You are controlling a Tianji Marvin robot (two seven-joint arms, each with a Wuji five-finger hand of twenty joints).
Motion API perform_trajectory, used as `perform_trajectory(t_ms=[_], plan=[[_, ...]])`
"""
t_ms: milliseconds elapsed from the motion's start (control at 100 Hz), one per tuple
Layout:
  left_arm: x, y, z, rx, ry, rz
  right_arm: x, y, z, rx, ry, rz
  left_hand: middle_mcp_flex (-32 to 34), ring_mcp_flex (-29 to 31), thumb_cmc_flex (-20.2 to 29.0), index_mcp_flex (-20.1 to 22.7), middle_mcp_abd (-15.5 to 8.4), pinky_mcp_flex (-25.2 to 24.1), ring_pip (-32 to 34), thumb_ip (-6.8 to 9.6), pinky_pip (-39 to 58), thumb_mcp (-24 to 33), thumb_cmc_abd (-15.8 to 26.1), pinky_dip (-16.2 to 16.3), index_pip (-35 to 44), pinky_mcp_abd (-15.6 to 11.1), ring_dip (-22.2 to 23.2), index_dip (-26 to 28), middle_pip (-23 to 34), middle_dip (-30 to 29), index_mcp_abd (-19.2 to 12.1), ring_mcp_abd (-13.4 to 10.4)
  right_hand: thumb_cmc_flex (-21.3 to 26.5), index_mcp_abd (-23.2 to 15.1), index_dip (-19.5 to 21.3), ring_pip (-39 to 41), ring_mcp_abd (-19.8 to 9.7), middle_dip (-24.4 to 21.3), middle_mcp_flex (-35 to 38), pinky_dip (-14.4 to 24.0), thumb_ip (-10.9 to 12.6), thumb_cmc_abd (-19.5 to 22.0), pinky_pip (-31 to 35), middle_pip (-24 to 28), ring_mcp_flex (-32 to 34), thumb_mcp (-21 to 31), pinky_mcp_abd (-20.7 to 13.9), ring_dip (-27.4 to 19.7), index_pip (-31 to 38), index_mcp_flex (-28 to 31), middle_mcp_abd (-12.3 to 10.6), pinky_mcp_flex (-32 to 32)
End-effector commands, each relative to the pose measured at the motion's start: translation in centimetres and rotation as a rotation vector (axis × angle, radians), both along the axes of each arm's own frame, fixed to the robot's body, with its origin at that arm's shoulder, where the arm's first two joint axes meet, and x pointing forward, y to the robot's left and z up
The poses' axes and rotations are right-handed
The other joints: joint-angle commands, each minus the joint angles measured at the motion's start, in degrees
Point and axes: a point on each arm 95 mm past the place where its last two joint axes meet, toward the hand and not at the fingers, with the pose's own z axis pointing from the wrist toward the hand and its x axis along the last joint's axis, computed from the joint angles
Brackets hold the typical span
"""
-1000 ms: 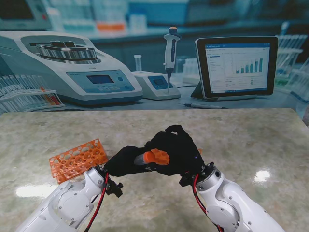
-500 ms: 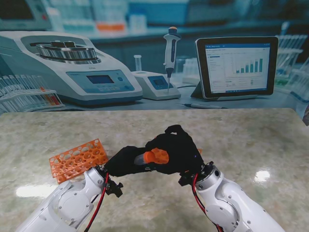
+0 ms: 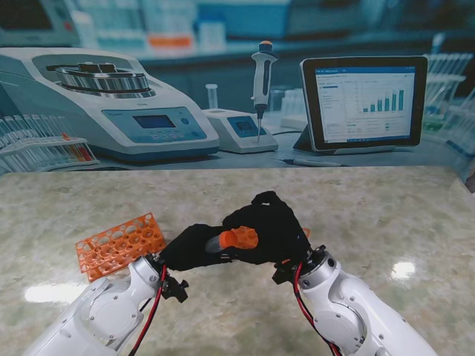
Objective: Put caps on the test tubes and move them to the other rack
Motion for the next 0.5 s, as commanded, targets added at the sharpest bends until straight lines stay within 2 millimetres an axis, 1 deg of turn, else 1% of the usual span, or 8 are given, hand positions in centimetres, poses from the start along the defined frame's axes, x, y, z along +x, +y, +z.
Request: perform_trajectory(t_ms=[0, 130, 490], plan=[[-0.28, -0.44, 0.31, -0.009, -0.009, -0.017, -0.08, 0.24, -0.57, -0.007, 0.020, 0.005, -1.25, -0.59, 2.19, 1.02, -2.54, 0.95, -0.41, -0.32, 4.72, -0.50, 2.05, 0.55, 2.60, -3.43, -0.17, 3.39, -0.23, 0.77, -2.85, -2.02, 8.93, -8.00, -0.77, 1.72, -1.26, -0.89, 1.29, 0.50, 1.17, 6.04, 0.76, -0.83, 1.22, 4.05, -0.45, 0.35, 6.22, 5.29, -1.74, -0.36], [-0.29, -0.46, 0.30, -0.010, -0.010, -0.018, -0.12, 0.32, -0.71, -0.010, 0.024, 0.017, -1.25, -0.59, 2.19, 1.00, -2.54, 0.95, -0.41, -0.32, 4.70, -0.50, 2.07, 0.58, 2.60, -3.42, -0.16, 3.39, -0.23, 0.77, -2.85, -2.02, 9.60, -8.17, -2.33, 1.54, -1.56, -1.57, 1.49, 0.48, 1.30, 6.73, 0.73, -1.15, 1.29, 3.44, -0.50, 0.05, 6.51, 5.63, -1.79, -0.41], [-0.36, -0.45, 0.32, -0.014, -0.016, -0.019, -0.18, 0.94, -1.41, -0.006, 0.026, 0.032, -1.29, -0.59, 2.20, 0.98, -2.64, 0.96, -0.42, -0.31, 4.67, -0.51, 2.08, 0.67, 2.60, -3.42, -0.16, 3.42, -0.24, 0.78, -2.92, -2.02, 9.55, -8.48, -3.47, 2.68, -1.40, -1.80, 3.84, 0.74, 1.36, 5.61, 1.26, -0.19, 3.32, 3.44, -0.21, 0.30, 8.12, 7.85, -1.93, 0.12]])
